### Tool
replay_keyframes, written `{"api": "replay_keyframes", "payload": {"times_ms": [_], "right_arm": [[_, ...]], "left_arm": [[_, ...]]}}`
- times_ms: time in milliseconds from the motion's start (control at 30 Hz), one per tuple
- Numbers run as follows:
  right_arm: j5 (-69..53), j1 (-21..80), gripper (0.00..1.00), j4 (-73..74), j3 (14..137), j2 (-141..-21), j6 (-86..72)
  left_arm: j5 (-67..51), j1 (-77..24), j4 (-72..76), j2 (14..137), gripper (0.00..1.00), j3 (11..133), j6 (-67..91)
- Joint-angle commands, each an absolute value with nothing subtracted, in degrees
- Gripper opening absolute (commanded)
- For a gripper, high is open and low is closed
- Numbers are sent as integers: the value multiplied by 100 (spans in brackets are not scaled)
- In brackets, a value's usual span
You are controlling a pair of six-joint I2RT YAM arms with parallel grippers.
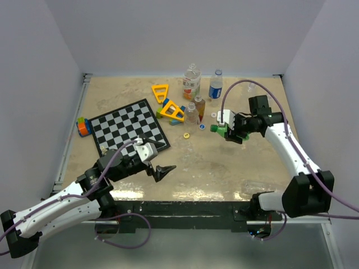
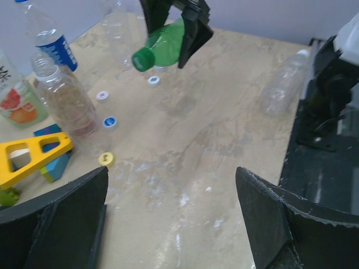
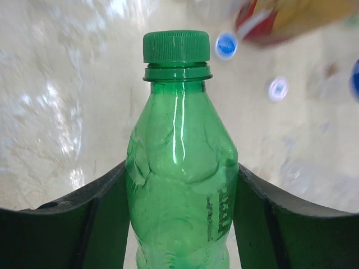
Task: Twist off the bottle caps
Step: Pick up the plastic bottle at the center of the board, then unscrew the bottle cap from the plastic bottle.
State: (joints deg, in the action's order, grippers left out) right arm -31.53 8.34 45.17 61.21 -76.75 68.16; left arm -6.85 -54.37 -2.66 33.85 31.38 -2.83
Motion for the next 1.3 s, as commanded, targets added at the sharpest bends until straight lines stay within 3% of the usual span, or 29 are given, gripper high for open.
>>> {"api": "replay_keyframes", "payload": {"times_ms": [0, 133, 300, 600, 800, 1033, 1267], "right_arm": [[-4700, 1081, 2, 5352, 6557, -7252, 7005], [-5474, 1116, 0, 5151, 6311, -6865, 7101], [-5607, 1116, 0, 5316, 6038, -6741, 7671], [-5643, 1178, 0, 5397, 5783, -6566, 8017], [-5458, 1388, 0, 4939, 5669, -6495, 7532], [-5528, 1441, 0, 5018, 5651, -6495, 7585], [-5572, 1476, 0, 5089, 5643, -6504, 7690]], "left_arm": [[-1432, -5388, 824, 3410, 100, 3147, 1000], [-1581, -5396, 1432, 3796, 100, 3041, 1958], [-1916, -5458, 2003, 4744, 99, 3295, 2654], [-1187, -5853, 1240, 6371, 86, 4648, 2101], [-1073, -5924, 1020, 6741, 76, 4992, 1846], [-650, -5924, 606, 6943, 74, 5229, 1503], [-712, -5924, 650, 7066, 63, 5361, 1441]]}}
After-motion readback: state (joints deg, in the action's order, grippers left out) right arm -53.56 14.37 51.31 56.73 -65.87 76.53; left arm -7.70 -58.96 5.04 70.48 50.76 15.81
